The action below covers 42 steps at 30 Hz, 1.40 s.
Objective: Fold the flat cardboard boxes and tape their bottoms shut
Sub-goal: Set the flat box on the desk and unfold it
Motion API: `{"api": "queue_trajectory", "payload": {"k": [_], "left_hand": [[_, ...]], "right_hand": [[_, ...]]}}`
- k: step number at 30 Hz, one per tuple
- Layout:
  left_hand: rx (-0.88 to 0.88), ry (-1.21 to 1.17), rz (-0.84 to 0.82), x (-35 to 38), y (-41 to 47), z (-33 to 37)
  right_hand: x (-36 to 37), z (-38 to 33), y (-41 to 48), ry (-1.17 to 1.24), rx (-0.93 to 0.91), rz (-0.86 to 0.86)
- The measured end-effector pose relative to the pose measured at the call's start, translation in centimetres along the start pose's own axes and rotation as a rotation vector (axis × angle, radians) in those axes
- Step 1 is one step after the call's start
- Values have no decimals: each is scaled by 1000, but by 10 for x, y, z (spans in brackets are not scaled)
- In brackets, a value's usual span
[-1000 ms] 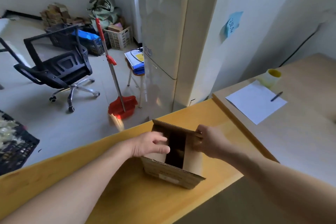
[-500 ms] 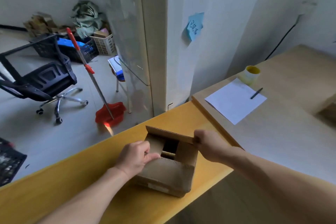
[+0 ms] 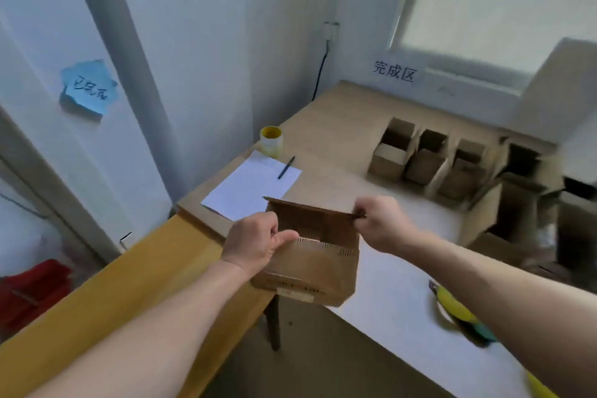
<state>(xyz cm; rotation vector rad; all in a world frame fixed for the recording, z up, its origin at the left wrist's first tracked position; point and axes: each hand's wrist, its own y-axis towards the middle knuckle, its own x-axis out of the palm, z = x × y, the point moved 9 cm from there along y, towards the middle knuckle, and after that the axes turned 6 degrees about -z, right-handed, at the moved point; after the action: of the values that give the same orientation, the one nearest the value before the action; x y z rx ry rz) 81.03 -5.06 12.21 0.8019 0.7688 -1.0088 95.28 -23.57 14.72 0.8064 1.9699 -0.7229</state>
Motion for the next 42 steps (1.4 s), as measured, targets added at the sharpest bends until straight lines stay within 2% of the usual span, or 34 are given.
{"api": "queue_trajectory", "payload": {"k": [5, 10, 16, 21, 23, 28, 29, 32, 34, 37, 40, 42], "left_hand": [[135, -33, -96, 72, 58, 72], [263, -48, -168, 134, 98, 121], [264, -65, -269, 184, 126, 138], [78, -144, -211, 194, 139, 110], [23, -102, -236, 201, 140, 106], [35, -3, -571, 240, 140, 116], [30, -21, -574, 242, 139, 116], [-21, -87, -431, 232, 139, 113], [-50, -54, -384, 228, 138, 113], [102, 237, -333, 221, 131, 149], [364, 285, -570, 252, 92, 203], [404, 303, -648, 266, 75, 212]], "right_hand": [[-34, 103, -26, -11, 181, 56], [-46, 167, -47, 42, 315, 118], [-23, 214, -51, 60, 437, 12], [-8, 211, -39, -46, 351, -50], [-4, 216, -38, -43, 344, -51], [0, 224, -35, -18, 299, -34], [2, 223, -34, -17, 277, -42], [7, 219, -32, -45, 194, -71], [7, 219, -31, -50, 154, -80], [7, 221, -30, -46, 116, -91], [5, 217, -31, -20, 51, -120], [-2, 222, -37, -3, -1, -140]]}}
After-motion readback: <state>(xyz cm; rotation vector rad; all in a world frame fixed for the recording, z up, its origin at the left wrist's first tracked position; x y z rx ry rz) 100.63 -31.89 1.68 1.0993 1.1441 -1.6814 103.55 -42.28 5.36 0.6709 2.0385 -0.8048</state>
